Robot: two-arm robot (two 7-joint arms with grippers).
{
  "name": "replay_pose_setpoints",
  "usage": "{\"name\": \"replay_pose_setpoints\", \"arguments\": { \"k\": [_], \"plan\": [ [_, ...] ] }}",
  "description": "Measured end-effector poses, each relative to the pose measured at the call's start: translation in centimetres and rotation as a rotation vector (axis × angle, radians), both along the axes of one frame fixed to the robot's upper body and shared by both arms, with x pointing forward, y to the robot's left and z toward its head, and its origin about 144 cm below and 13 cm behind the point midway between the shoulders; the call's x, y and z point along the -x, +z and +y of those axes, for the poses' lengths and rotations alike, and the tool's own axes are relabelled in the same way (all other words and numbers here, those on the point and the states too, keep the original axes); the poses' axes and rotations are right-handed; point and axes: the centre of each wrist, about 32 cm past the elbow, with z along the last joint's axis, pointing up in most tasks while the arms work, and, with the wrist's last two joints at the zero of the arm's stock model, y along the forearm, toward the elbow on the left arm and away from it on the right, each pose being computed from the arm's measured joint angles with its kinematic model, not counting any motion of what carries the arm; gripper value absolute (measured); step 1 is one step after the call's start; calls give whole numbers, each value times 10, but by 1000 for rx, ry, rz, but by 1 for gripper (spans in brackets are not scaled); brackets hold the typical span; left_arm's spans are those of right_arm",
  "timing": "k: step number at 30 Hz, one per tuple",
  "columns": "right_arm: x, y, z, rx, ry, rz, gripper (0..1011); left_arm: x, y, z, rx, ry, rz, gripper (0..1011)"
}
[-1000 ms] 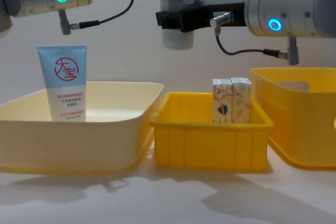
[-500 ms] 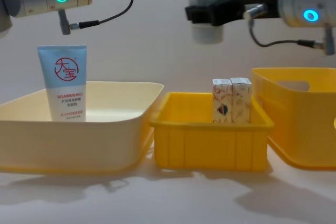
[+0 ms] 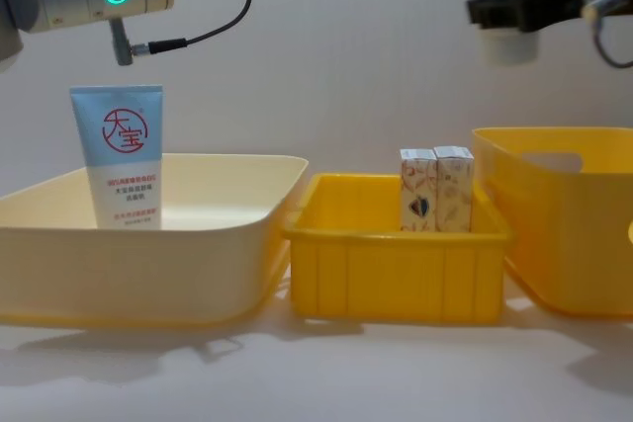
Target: Bimanual collaborative sorting of washing and personal care products
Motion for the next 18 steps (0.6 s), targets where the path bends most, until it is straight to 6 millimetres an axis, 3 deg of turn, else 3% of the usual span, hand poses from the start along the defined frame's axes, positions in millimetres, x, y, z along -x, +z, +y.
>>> {"name": "replay_pose_setpoints", "arguments": {
  "k": [18],
  "plan": [
    [-12, 17, -42, 48, -269, -1, 598, 0, 0, 0, 0, 0, 0, 1000]
  ]
}}
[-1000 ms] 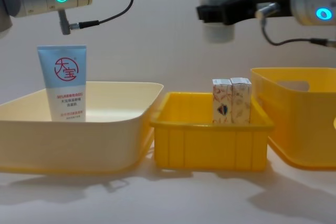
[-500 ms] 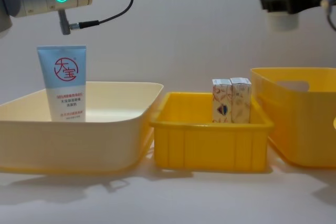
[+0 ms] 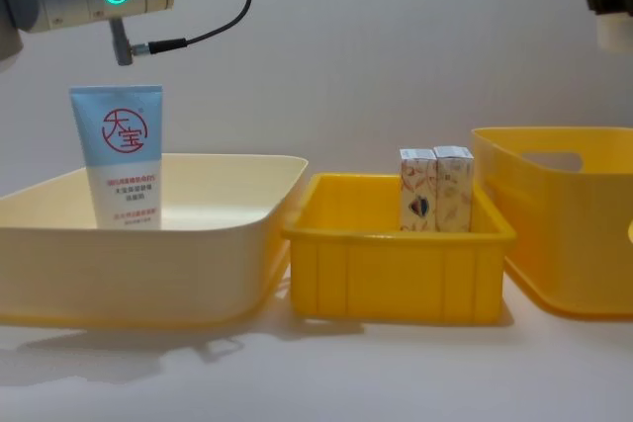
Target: Bimanual collaborative sorting of washing and personal care products
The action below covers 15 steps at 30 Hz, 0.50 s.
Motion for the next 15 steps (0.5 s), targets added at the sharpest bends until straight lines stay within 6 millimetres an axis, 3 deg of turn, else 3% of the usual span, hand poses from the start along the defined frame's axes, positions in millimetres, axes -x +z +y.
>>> {"name": "replay_pose_setpoints", "arguments": {
  "k": [6, 15],
  "plan": [
    [-9, 1, -6, 20, -73, 23, 599, 0, 0, 0, 0, 0, 0, 1000],
    [-18, 3, -12, 39, -143, 45, 841, 0, 0, 0, 0, 0, 0, 1000]
  ]
}}
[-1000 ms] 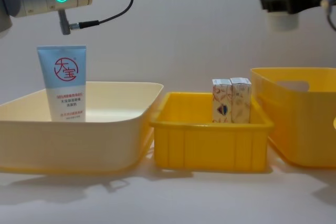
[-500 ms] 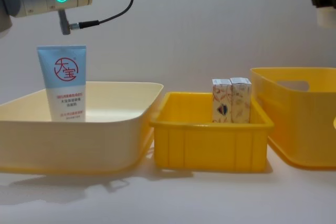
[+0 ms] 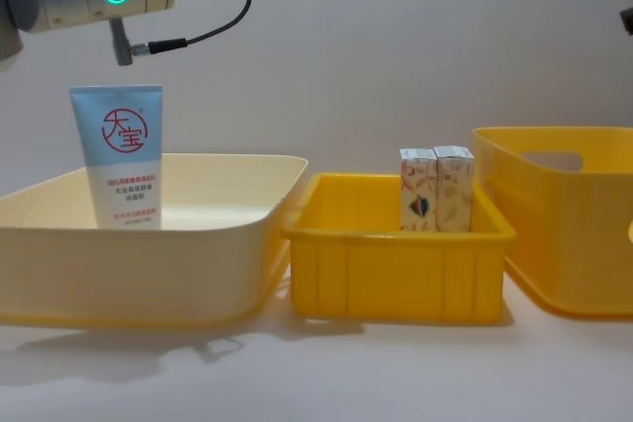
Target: Bimanual collaborative sorting of washing and personal care products
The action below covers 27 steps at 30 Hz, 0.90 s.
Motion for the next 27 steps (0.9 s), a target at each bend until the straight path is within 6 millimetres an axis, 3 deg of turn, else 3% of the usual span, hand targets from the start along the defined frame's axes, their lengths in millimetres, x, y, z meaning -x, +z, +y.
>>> {"name": "replay_pose_setpoints", "arguments": {
  "k": [6, 27],
  "plan": [
    [-3, 1, -2, 7, -25, 8, 998, 0, 0, 0, 0, 0, 0, 1000],
    [-7, 1, -5, 15, -57, 18, 1001, 0, 0, 0, 0, 0, 0, 1000]
  ]
}}
